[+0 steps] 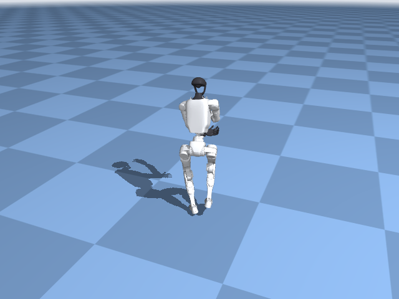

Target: Kungfu

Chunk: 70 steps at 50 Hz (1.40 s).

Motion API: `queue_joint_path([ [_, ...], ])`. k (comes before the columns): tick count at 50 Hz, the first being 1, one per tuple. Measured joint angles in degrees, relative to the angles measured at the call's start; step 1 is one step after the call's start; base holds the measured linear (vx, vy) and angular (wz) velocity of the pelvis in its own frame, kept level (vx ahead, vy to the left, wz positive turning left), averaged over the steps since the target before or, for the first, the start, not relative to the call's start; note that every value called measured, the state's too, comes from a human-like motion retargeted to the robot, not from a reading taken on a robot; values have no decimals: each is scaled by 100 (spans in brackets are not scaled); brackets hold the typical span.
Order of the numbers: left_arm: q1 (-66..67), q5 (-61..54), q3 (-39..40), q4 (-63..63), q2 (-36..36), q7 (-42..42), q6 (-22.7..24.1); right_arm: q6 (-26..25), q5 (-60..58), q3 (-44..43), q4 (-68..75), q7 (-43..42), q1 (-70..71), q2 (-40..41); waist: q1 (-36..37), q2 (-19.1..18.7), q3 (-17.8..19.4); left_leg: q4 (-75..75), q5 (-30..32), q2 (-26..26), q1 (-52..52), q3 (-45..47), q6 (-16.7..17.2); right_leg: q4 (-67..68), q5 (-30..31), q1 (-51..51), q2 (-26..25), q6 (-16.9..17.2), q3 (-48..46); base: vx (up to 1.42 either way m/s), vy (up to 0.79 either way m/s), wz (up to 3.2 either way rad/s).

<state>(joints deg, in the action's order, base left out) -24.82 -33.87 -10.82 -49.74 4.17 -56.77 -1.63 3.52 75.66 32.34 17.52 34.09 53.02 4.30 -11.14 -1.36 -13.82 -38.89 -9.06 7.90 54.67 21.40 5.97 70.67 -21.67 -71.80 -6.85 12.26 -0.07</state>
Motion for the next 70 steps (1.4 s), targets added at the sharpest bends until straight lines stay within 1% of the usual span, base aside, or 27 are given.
queue_joint_path([
  [3, -79, -264, -323, -196, 443, -555, -55, -42, -175, 522, 727, 385, -1208, 316, 165, 54, 346, -646, -628, -126, 362, 43, -274, -1421, 427, 397, 170, -344, 182, -22, 7, 83],
  [5, -30, -534, -539, -415, 711, -891, -200, -222, -34, 706, 1245, 899, -2149, 466, 224, 5, 662, -972, -978, -224, 494, 13, -474, -2776, 882, 905, 289, -227, 365, -22, 5, 78],
  [7, 150, -963, -701, -542, 814, -914, -315, -985, 598, 703, 1186, 809, -2649, 313, 512, -183, 694, -1380, -1047, 33, 897, -162, -333, -2393, -420, 801, -252, -1149, 442, -14, -7, -3],
  [9, 413, -1106, -906, -678, 827, -967, -231, -1272, 1206, 700, 1492, 701, -3085, 320, 493, -330, 819, -1705, -1136, -65, 1174, -376, -308, -2106, -4, 368, -43, -955, 215, -10, -13, 90],
  [15, 792, -1780, -964, -683, 906, 203, -167, -588, 93, 751, 1071, 982, -3015, -162, 519, -342, 684, -1113, -801, -346, 918, -557, -121, -2673, 185, 693, 41, -1110, 199, -3, -14, 55],
  [19, 633, -1665, -690, -234, 676, 202, -243, -70, -80, 507, -102, 456, -2281, -467, 482, -383, 537, -461, -433, -492, 395, -641, -50, -3288, 393, 1255, 153, -1261, 125, 7, -11, 39],
  [22, 406, -1172, -381, -75, 296, 279, -179, 262, 16, -26, -1077, -226, -1507, -769, 484, -397, 442, -55, -20, -606, -74, -622, 73, -3758, 524, 1774, 207, -1415, 39, 12, -9, 29],
  [25, 257, -271, -71, -35, -201, 373, -51, 1010, -134, -794, -1839, -1200, -546, -1360, 512, -462, 326, 65, 710, -703, -329, -613, 433, -4162, 644, 2227, 282, -1584, -80, 16, -8, 42],
  [28, 117, 1037, 277, -35, -643, 779, 350, 1743, -1008, -1729, -2239, -2052, 504, -2233, 594, -353, 189, -175, 1683, -855, -116, 408, 895, -4276, 739, 2237, 795, -1432, -13, -9, 32, 85],
  [30, 102, 1797, 456, -27, -1005, 1277, 735, 2195, -1732, -2324, -2273, -2381, 1105, -2823, 380, -428, 101, -601, 2353, -665, 192, 1621, 903, -4174, 858, 2009, 1229, -1322, -262, -45, 48, 212],
  [32, 158, 2455, 626, -97, -1322, 1903, 1144, 2418, -2352, -2782, -2137, -2735, 1646, -3365, 156, -395, -46, -1533, 2318, -353, 495, 1989, 903, -4270, 832, 2078, 1450, -1413, -432, -15, -31, 209],
  [36, 316, 3332, 1131, -425, -1976, 3053, 1529, 2617, -3365, -3386, -2048, -3629, 2194, -4207, 193, -199, -319, -4363, 1632, 639, 1790, 1264, 903, -4709, 806, 2548, 1312, -1680, -665, 24, -70, 50],
  [38, 387, 3517, 1550, -518, -2327, 3397, 1586, 2691, -3842, -3611, -2158, -4076, 2214, -4567, 524, -3, -272, -5339, 1168, 1773, 2371, 664, 706, -4999, 842, 2964, 889, -1978, -706, 27, -80, -133],
  [40, 356, 3504, 2075, -533, -2708, 3683, 1593, 2755, -4292, -3879, -2404, -4444, 2090, -4865, 869, 277, -40, -5371, 1154, 3205, 2840, 365, -93, -4964, 825, 3223, 575, -2150, -513, 12, -48, -145],
  [42, 240, 3296, 2589, -608, -3047, 4137, 1582, 2793, -4716, -4068, -2727, -4938, 1881, -5131, 892, 638, 98, -3851, 1518, 3802, 3035, 489, -930, -4807, 825, 3248, 703, -2163, -155, -4, -14, -28],
  [43, 118, 3169, 2800, -706, -3214, 4436, 1603, 2790, -4979, -4140, -2924, -5318, 1758, -5252, 809, 819, 124, -2683, 1869, 3665, 3131, 447, -1127, -4785, 849, 3227, 870, -2138, 17, -13, -5, 54],
  [45, -135, 2859, 3084, -1033, -3522, 5085, 1695, 2798, -5562, -4242, -3279, -6084, 1499, -5525, 617, 1134, 102, 131, 3093, 2936, 3069, -209, -1044, -4820, 868, 3215, 1275, -2078, 189, -17, -7, 99],
  [47, -358, 2508, 3237, -1414, -3684, 5631, 1802, 2850, -6129, -4290, -3431, -6573, 1369, -5889, 531, 1266, -63, 1782, 2953, 2537, 3177, -821, -1576, -4950, 890, 3115, 1572, -2076, 143, -18, -5, 103],
  [48, -394, 2279, 3273, -1522, -3733, 5853, 1832, 2864, -6332, -4342, -3457, -6671, 1350, -6077, 513, 1330, -148, 1958, 2435, 2424, 3397, -1056, -1733, -4915, 866, 2989, 1703, -2072, 147, -12, 3, 64],
  [50, -339, 1870, 3358, -1733, -3804, 6163, 1915, 2769, -6556, -4494, -3548, -6691, 1252, -6351, 588, 1405, -160, 1734, 2346, 2650, 3344, -603, -1454, -4680, 762, 2834, 1754, -2054, 311, 4, 10, -9],
  [54, 390, 1641, 3694, -1918, -3604, 6036, 1982, 2653, -6378, -4512, -3843, -6528, 937, -6206, 368, 1055, -45, -2026, 1971, 3621, 3528, 213, -1954, -4412, 617, 3238, 1677, -2065, 122, 26, 8, -28],
  [56, 816, 1714, 3878, -1762, -3069, 5939, 2100, 2709, -6137, -4554, -4037, -6517, 713, -6262, 620, 870, -110, -4090, 1539, 4339, 3471, 279, -1729, -4327, 557, 3289, 1402, -2076, 142, 37, -3, -93],
  [58, 1063, 1623, 3730, -1610, -2481, 6040, 2377, 2778, -6094, -4664, -4141, -6510, 502, -6480, 973, 682, -290, -5539, 1524, 4493, 3255, 194, -938, -4494, 624, 3258, 1204, -2140, 11, 34, -9, -65],
  [60, 1147, 1374, 3451, -1500, -1928, 6385, 2646, 2756, -6150, -4837, -4246, -6461, 339, -6693, 1148, 498, -381, -6675, 1608, 3904, 2982, 258, 75, -4716, 746, 3210, 1171, -2168, -114, 5, 15, 5],
  [63, 1190, 916, 3235, -1429, -1355, 6738, 2976, 2729, -6108, -5000, -4327, -6495, 206, -6856, 872, 206, -729, -7712, 1846, 2481, 2750, 1500, 839, -5022, 992, 2814, 1628, -1955, -347, -18, 61, 138],
  [67, 1172, 748, 3084, -1466, -1225, 6897, 3081, 2734, -5960, -5107, -4334, -6542, 100, -6908, 492, -365, -1029, -8519, 2403, 2715, 1870, 3080, 903, -5201, 1045, 2449, 1742, -1921, -1203, -15, 27, 209],
  [70, 1159, 774, 3051, -1564, -1108, 6939, 3094, 2717, -5689, -5165, -4547, -6474, -156, -6923, 283, -360, -1153, -8206, 2671, 2394, 1737, 3248, 903, -5111, 1007, 2225, 2159, -1884, -1374, -1, 12, 129],
])
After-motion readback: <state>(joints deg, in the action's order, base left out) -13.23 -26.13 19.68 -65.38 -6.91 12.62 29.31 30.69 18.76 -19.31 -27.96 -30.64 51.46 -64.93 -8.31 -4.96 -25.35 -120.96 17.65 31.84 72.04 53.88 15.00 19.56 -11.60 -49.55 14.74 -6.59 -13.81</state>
